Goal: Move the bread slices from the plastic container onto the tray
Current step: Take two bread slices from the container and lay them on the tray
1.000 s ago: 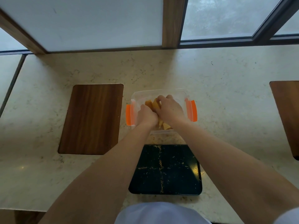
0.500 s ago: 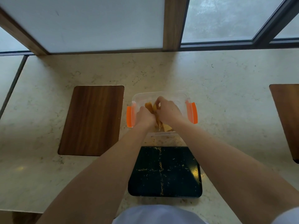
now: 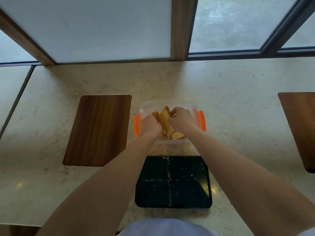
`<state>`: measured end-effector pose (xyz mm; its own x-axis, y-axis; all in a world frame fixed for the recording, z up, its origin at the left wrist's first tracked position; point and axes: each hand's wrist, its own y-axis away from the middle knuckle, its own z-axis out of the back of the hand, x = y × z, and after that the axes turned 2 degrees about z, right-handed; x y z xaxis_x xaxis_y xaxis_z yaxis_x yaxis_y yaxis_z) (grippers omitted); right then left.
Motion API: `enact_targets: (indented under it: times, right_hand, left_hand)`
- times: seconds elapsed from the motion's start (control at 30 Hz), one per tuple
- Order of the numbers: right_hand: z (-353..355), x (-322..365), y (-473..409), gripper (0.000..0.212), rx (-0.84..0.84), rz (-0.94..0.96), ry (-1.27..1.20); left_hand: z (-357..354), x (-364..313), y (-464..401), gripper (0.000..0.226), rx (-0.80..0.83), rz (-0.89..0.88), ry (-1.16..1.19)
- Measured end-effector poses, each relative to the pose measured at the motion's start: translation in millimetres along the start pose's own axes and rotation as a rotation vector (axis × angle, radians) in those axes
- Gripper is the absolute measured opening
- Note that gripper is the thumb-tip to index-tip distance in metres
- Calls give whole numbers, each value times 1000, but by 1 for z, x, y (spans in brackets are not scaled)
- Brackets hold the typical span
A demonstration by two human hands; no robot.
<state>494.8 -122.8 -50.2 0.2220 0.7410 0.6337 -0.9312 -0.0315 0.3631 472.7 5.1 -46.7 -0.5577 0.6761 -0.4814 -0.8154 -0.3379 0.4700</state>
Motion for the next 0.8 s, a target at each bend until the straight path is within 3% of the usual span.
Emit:
enact_targets:
  times: [0.23,0.37,0.63,0.8]
  right_hand:
    - [13,-1,17,30,-31,26,16]
    - [15,-3,17,24,-26,22,46]
    - [-5,-3,7,20,46,-71,51]
    - [-12,-9,0,24,137,-89,41]
  left_hand:
    - [0,-5,-3,25,62,45,-57]
    - [0,-12,-1,41,81,106,-31]
    - [-11,-9,-7,26,168,96,170]
    - [-15,-5,-9,14,145,32,127]
